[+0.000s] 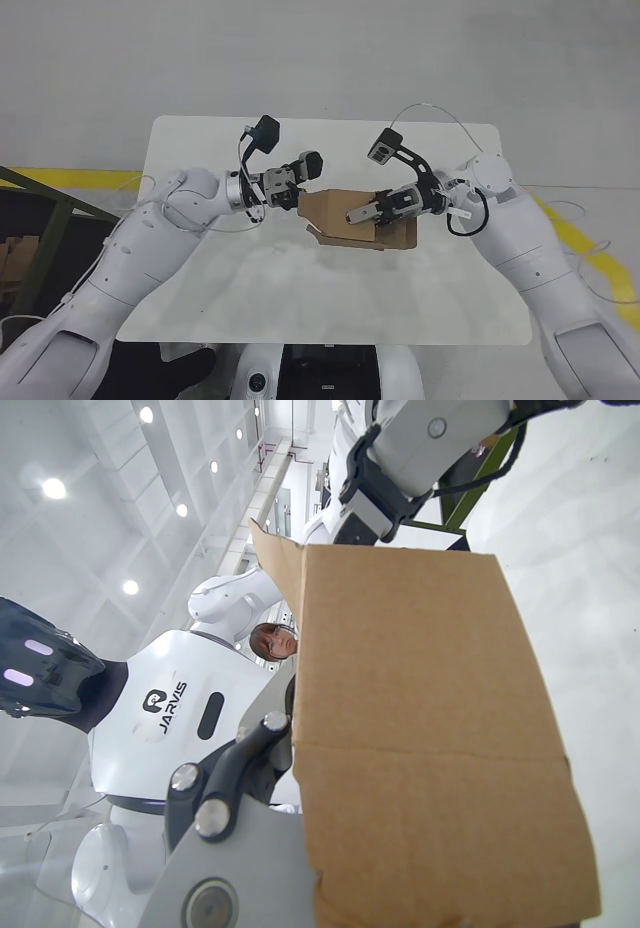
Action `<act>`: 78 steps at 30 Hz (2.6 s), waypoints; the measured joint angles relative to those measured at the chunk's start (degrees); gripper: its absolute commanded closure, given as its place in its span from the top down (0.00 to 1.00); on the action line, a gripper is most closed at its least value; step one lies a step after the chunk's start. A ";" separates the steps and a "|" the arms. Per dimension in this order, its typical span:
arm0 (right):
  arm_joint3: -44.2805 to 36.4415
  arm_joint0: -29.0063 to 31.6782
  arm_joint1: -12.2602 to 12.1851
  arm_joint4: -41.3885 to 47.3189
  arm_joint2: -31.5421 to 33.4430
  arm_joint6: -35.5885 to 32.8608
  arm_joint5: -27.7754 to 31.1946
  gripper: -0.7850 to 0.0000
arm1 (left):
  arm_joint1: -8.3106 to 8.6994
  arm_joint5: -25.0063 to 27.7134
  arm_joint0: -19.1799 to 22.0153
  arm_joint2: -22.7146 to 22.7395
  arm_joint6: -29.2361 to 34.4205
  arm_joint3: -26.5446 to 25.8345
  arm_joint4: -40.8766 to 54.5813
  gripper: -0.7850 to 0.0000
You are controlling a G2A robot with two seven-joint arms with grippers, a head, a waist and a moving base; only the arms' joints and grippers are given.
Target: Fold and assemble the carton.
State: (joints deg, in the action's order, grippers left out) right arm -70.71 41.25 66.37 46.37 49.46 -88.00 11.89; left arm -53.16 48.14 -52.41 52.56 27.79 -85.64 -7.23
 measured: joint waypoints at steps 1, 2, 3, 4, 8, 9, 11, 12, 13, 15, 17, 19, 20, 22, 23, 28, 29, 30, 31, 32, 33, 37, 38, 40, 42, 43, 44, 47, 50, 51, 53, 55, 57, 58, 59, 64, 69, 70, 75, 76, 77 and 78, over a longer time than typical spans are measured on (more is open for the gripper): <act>0.00 -0.01 -0.01 0.03 -0.05 0.00 0.02 0.00 | -0.05 0.03 -0.06 0.06 -0.07 -0.02 -0.12 1.00; 0.01 -0.02 -0.01 0.11 -0.11 0.00 0.01 0.00 | -0.10 0.05 -0.14 0.14 -0.13 -0.06 -0.23 1.00; 0.03 -0.05 -0.02 0.14 -0.17 0.00 -0.03 0.00 | -0.15 0.08 -0.19 0.21 -0.16 -0.10 -0.27 1.00; 0.05 -0.07 -0.03 0.15 -0.21 0.00 -0.06 0.00 | -0.19 0.09 -0.23 0.27 -0.17 -0.13 -0.31 1.00; 0.15 -0.17 -0.07 0.26 -0.37 0.00 0.02 0.00 | -0.36 0.12 -0.42 0.55 -0.04 -0.28 -0.39 1.00; 0.20 -0.18 -0.08 0.28 -0.40 0.00 0.05 0.00 | -0.39 0.14 -0.47 0.60 0.02 -0.28 -0.39 1.00; 0.53 -0.19 -0.09 0.36 -0.39 0.00 0.15 0.00 | -0.46 0.13 -0.61 0.76 0.10 -0.14 -0.21 1.00; 0.73 -0.21 -0.10 0.37 -0.35 0.00 0.16 0.00 | -0.48 0.13 -0.69 0.88 0.10 -0.01 -0.06 1.00; 0.97 -0.24 -0.12 0.37 -0.27 0.00 0.17 0.00 | -0.48 0.14 -0.78 1.05 0.11 0.14 0.17 1.00; 1.62 -0.32 -0.20 0.15 0.12 0.00 0.32 0.00 | -0.43 0.28 -1.04 1.63 0.25 0.53 1.06 1.00; 2.24 -0.31 -0.31 -0.24 0.67 0.02 0.48 0.00 | -0.30 0.37 -1.29 2.41 0.65 0.89 2.12 1.00; 2.60 -0.26 -0.40 -0.80 1.15 0.26 0.51 0.00 | -0.14 0.27 -1.50 3.20 1.15 1.08 2.91 1.00; 2.70 -0.19 -0.46 -1.22 1.44 0.49 0.50 0.00 | -0.02 0.08 -1.67 3.74 1.52 1.12 3.37 1.00; 2.75 -0.02 -0.54 -1.72 1.84 0.87 0.39 0.00 | 0.16 -0.24 -1.96 4.53 2.14 1.05 3.90 1.00; 2.71 0.11 -0.59 -1.91 2.09 1.01 0.30 0.00 | 0.28 -0.44 -2.20 5.03 2.56 0.92 4.15 1.00; 2.32 0.57 -0.70 -2.31 2.91 1.19 0.11 0.00 | 0.72 0.17 -3.66 6.31 4.81 -0.05 4.88 1.00; 2.27 0.67 -0.72 -2.35 3.12 1.27 0.06 0.00 | 0.82 0.77 -4.04 6.50 5.48 -0.29 5.06 1.00; 2.26 0.74 -0.73 -2.38 3.27 1.36 0.00 0.00 | 0.89 1.23 -4.28 6.62 5.97 -0.45 5.18 1.00; 2.26 0.81 -0.74 -2.39 3.42 1.47 -0.06 0.00 | 0.95 1.69 -4.48 6.72 6.44 -0.62 5.26 1.00; 2.26 0.90 -0.75 -2.39 3.62 1.64 -0.11 0.00 | 1.03 2.32 -4.70 6.83 7.04 -0.85 5.31 1.00; 2.25 0.96 -0.75 -2.40 3.75 1.77 -0.15 0.00 | 1.07 2.83 -4.83 6.89 7.42 -1.05 5.31 1.00; 2.26 1.21 -0.73 -2.28 4.25 2.24 -0.30 0.00 | 1.17 4.74 -5.44 6.94 8.48 -1.91 4.76 1.00; 2.23 1.25 -0.72 -2.28 4.35 2.29 -0.34 0.00 | 1.18 4.80 -5.57 6.89 8.76 -2.11 4.28 1.00; 2.00 1.27 -0.68 -2.30 4.48 2.28 -0.40 0.00 | 1.14 4.33 -5.64 6.76 8.93 -2.37 3.15 1.00; 1.42 1.29 -0.62 -2.36 4.50 2.14 -0.41 0.00 | 0.95 3.00 -5.55 6.41 8.59 -2.62 1.58 1.00; 1.13 1.30 -0.59 -2.43 4.48 2.08 -0.42 0.00 | 0.84 2.41 -5.46 6.19 8.32 -2.71 1.02 1.00; 0.76 1.34 -0.55 -2.52 4.45 2.04 -0.44 0.00 | 0.67 1.63 -5.29 5.82 8.00 -2.74 0.56 1.00; 0.01 1.41 -0.44 -2.69 4.33 1.98 -0.59 0.00 | 0.23 -0.05 -4.55 4.78 7.62 -2.57 0.44 1.00; -0.45 1.49 -0.33 -2.94 4.26 2.29 -0.67 0.00 | -0.17 -0.81 -3.69 3.75 7.90 -2.31 0.57 1.00; -0.56 1.52 -0.30 -3.00 4.25 2.41 -0.70 0.00 | -0.28 -0.96 -3.45 3.50 7.98 -2.23 0.75 1.00; -0.84 1.59 -0.21 -3.08 4.20 2.61 -0.70 0.00 | -0.51 -1.30 -2.94 3.03 8.14 -2.04 1.14 1.00; -1.06 1.61 -0.13 -3.18 4.11 2.67 -0.72 0.00 | -0.67 -1.52 -2.58 2.74 8.25 -1.91 1.44 1.00; -1.27 1.60 -0.04 -3.29 4.01 2.71 -0.79 0.00 | -0.82 -1.63 -2.28 2.53 8.33 -1.86 1.65 1.00; -1.33 1.60 0.00 -3.32 3.99 2.71 -0.82 0.00 | -0.88 -1.63 -2.19 2.47 8.37 -1.86 1.70 1.00; -1.36 1.58 0.03 -3.41 3.98 2.74 -0.83 0.00 | -0.94 -1.61 -2.11 2.41 8.42 -1.87 1.76 1.00; -1.09 1.65 0.07 -3.79 4.31 2.85 -0.82 0.00 | -1.05 -1.53 -2.06 2.70 8.40 -1.55 1.94 1.00; 0.24 1.87 -0.22 -5.63 5.37 3.95 -1.15 0.00 | -0.82 -1.36 -2.70 4.45 7.60 -0.92 2.47 1.00; 0.45 1.93 -0.28 -6.08 5.53 4.22 -1.26 0.00 | -0.72 -1.25 -2.87 4.91 7.61 -0.76 2.63 1.00; 1.70 2.56 -0.69 -8.52 6.61 6.31 -2.09 0.00 | 0.14 -0.67 -4.41 8.27 8.58 -0.41 3.73 1.00; 1.87 2.64 -0.76 -9.16 6.73 6.78 -2.29 0.00 | 0.29 -0.57 -4.70 8.81 8.84 -0.55 3.85 1.00; 2.06 2.75 -0.85 -10.09 6.84 7.48 -2.59 0.00 | 0.47 -0.45 -5.07 9.46 9.24 -0.81 4.08 1.00; 2.16 2.84 -0.90 -10.74 6.88 8.00 -2.82 0.00 | 0.61 -0.39 -5.31 9.93 9.55 -1.04 4.33 1.00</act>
State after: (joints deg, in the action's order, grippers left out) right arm -68.55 44.09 65.47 35.63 56.34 -80.00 9.06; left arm -52.56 47.76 -57.71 62.49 37.34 -86.67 -2.89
